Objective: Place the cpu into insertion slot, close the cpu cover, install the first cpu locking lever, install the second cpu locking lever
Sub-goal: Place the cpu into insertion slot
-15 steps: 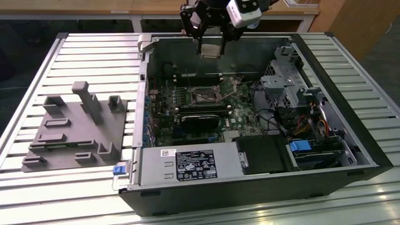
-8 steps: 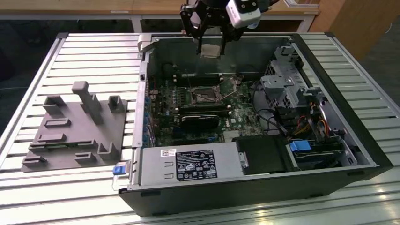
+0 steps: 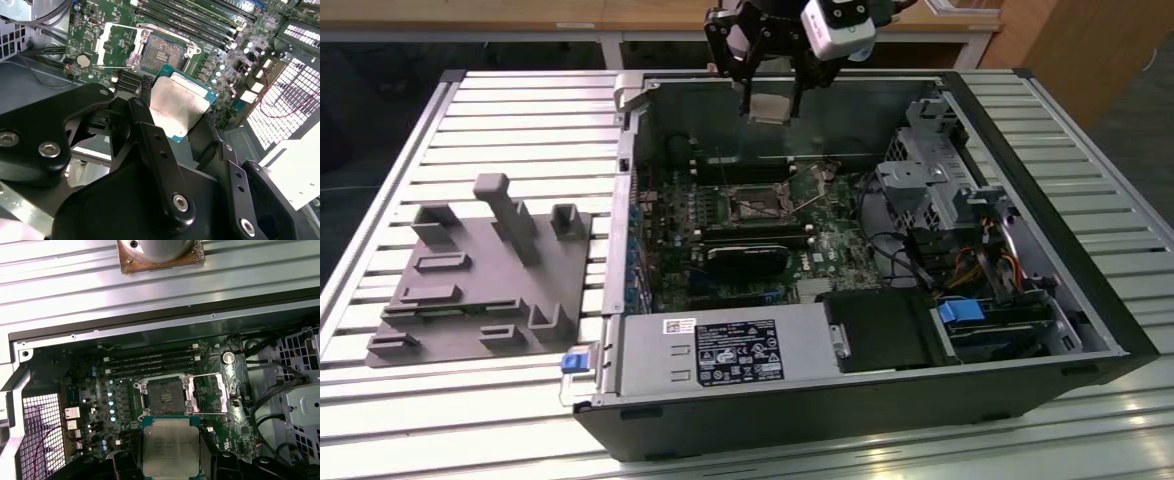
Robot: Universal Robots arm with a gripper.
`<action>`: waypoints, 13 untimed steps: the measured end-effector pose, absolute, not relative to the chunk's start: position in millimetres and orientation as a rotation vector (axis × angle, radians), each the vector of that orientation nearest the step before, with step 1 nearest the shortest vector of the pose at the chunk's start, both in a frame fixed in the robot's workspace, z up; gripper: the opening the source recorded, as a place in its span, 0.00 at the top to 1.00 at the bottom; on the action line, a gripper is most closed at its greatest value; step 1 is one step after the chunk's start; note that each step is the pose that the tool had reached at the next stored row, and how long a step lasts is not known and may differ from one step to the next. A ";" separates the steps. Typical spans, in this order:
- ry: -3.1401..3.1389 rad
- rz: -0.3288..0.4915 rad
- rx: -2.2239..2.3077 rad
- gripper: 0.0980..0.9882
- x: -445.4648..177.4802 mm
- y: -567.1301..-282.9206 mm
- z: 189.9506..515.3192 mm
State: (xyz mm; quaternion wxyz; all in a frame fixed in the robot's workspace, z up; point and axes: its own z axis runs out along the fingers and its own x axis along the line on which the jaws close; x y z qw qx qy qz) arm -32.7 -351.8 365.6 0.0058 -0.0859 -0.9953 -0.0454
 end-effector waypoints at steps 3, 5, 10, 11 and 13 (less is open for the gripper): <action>-3.115 -0.142 -0.279 0.50 -32.7 -351.8 365.5; -3.114 -0.142 -0.286 0.50 -32.7 -351.8 365.6; -3.113 -0.142 -0.302 0.50 -32.7 -351.8 365.5; -3.113 -0.142 -0.305 0.50 -32.7 -351.8 365.5; -3.113 -0.142 -0.311 0.50 -32.7 -351.8 365.5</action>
